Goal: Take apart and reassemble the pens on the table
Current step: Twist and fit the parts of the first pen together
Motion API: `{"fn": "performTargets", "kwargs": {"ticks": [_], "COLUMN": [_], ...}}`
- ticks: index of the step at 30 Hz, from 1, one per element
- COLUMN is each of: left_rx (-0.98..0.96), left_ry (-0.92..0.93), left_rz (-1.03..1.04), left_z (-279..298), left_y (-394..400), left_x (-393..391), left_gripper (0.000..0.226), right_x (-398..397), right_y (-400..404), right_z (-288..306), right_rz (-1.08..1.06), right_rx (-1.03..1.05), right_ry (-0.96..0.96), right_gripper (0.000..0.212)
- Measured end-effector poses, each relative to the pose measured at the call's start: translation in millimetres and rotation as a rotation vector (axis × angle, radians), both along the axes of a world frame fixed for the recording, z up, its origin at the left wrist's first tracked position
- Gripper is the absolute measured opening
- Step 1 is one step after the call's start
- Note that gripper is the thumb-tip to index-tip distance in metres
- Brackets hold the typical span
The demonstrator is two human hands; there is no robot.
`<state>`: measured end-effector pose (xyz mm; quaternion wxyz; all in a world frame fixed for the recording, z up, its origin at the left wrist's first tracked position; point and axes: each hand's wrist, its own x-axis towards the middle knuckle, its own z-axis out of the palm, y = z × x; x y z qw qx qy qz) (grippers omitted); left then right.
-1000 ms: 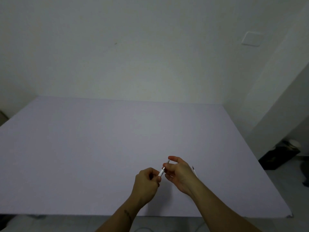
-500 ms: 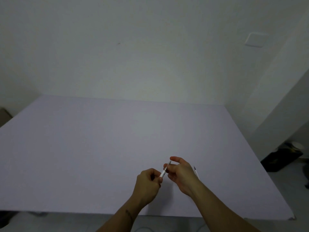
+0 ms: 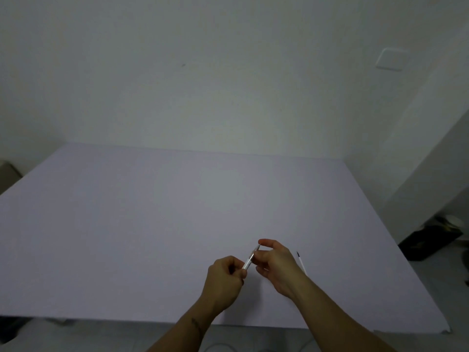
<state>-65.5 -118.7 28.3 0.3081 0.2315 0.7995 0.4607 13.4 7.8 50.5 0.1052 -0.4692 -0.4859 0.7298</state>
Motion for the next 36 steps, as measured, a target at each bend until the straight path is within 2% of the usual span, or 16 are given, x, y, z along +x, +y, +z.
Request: {"fn": "performTargets", "kwargs": {"ticks": [27,36], "left_rx": [0.016,0.031], "left_ry": [0.006,0.001], "left_rz": [0.003,-0.009], "left_z": [1.5,1.4], "left_y": [-0.5,4.7], "left_x": [0.1,1.3], "left_gripper": [0.017,0.014], "right_x": [-0.9,1.9], "right_y": [-1.2,-0.5], "right_z": [9.2,9.3], "right_rz": [0.007,-0.078], "right_rx": [0.014,0.07], "right_ry": [0.001,0.019], "right_gripper": [0.034,0.04]}}
